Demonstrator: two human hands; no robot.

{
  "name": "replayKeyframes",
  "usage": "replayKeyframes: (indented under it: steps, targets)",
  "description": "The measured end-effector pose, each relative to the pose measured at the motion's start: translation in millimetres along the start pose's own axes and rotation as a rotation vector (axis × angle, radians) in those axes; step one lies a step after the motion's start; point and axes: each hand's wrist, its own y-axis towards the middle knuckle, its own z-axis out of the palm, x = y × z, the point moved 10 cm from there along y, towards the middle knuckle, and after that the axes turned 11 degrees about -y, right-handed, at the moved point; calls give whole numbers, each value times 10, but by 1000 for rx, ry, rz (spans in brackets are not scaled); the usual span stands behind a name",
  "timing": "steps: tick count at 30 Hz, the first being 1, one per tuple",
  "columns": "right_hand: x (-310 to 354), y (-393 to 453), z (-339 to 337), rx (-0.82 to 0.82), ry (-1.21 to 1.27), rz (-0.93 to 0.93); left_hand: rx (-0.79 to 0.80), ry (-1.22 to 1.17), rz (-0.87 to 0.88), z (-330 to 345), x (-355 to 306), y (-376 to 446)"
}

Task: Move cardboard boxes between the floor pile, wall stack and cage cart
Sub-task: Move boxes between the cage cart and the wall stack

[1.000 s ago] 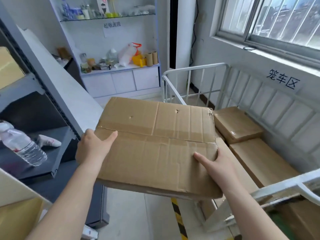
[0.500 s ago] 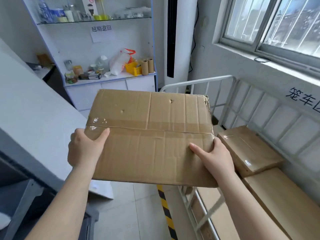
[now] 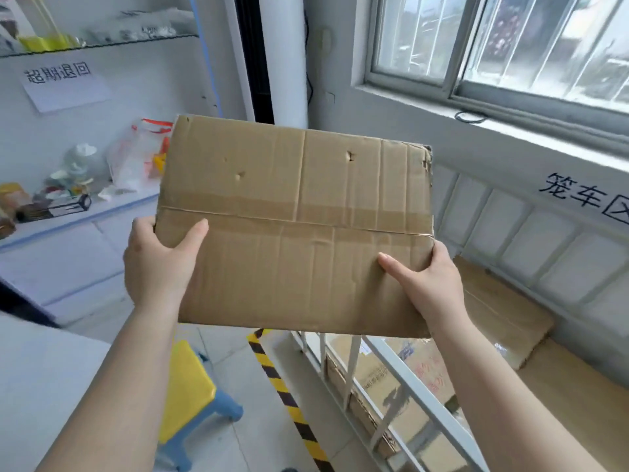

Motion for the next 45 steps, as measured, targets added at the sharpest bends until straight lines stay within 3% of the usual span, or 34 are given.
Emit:
replayKeyframes:
  steps: [6, 12, 21, 26, 31, 36, 41, 45]
  targets:
    - [-19, 645, 298, -163, 21, 157, 238, -129, 9, 1139, -3, 1035]
    - [-224, 1203, 105, -402, -5, 262, 500, -246, 29, 2410, -190, 1406]
    - [-657, 2290, -60, -576, -174, 378, 760, -122, -46, 4029, 142, 1717]
    - [-860, 2826, -184, -581, -340, 411, 967, -83, -259, 4698, 558, 1685]
    - [-1081, 3161, -433, -602, -394, 400, 1152, -116, -317, 5209, 577, 1464]
    - [-1257, 3218, -653, -676, -454, 455, 1384, -17, -505, 5610, 733, 1090]
    - [-1418, 3681, -548, -612, -537, 477, 1428, 29, -788, 5836, 1188, 670]
    - [-1759, 4305, -298, -486, -598, 443, 1336, -17, -921, 6180, 1553, 520]
